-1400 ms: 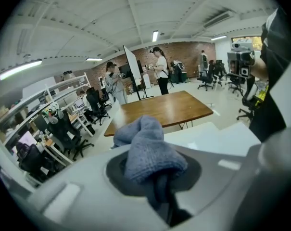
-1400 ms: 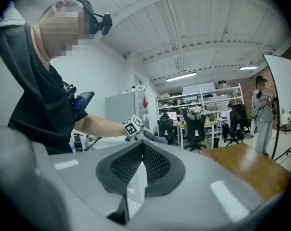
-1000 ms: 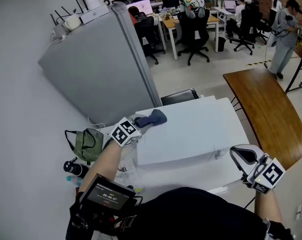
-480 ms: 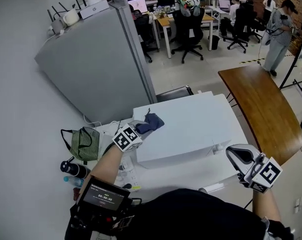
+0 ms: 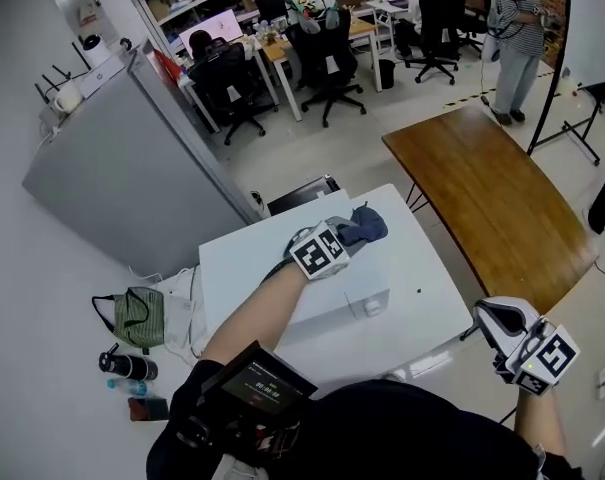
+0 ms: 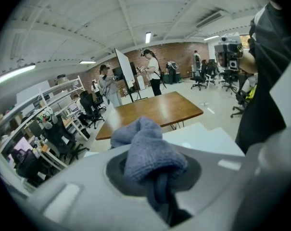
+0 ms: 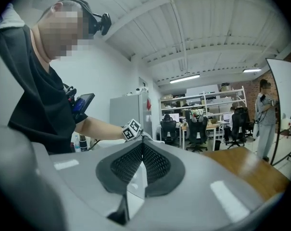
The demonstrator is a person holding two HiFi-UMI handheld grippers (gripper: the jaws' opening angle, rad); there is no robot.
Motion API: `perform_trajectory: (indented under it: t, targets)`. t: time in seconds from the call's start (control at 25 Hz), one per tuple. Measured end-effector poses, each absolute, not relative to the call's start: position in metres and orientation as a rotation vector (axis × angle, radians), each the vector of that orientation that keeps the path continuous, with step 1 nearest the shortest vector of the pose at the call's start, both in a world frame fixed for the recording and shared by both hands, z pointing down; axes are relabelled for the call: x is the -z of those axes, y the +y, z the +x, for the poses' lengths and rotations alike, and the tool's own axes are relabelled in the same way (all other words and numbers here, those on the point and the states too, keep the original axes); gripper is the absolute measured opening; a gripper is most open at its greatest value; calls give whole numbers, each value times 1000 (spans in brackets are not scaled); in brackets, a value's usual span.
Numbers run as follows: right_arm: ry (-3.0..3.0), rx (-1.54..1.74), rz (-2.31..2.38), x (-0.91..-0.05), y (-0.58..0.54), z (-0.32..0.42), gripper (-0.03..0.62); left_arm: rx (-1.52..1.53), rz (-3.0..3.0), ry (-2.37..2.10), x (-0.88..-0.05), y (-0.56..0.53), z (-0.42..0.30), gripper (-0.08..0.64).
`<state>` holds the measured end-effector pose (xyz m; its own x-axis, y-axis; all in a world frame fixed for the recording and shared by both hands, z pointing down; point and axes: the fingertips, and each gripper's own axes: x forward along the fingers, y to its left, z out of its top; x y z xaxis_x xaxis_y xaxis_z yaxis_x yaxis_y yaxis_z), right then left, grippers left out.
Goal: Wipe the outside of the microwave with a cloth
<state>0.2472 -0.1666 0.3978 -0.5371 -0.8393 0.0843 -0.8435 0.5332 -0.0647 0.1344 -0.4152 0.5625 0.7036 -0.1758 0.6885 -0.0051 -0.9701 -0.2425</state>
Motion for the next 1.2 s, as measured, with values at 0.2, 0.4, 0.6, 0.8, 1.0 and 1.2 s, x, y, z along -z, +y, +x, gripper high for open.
perform_trajectory:
  t: [0.2,0.4,0.6,0.8,1.0,1.2]
  targets:
    - [-2736,-129,1463,-391,-171,223,5,1060,-2695,168,-534,-412,96,54]
    - [-2844,-26,1244,-373,-199,120,5,1087,-2703,317,-508,-392,-82,54]
    - [-2915,-29,1011,-367,-214,20,5,1213,-2721,476,-536,-359,-255,54]
    - [-2959,-26,966,-356,-222,-19,5,1177,-2770,509,-559,-346,-280,54]
    - [-2908,-41,1049,-369,-217,36,5,1220,-2718,353,-557,-349,-207,54]
    - [-2860,-69,1231,-380,-209,145,5,1161,-2705,158,-561,-357,-43,54]
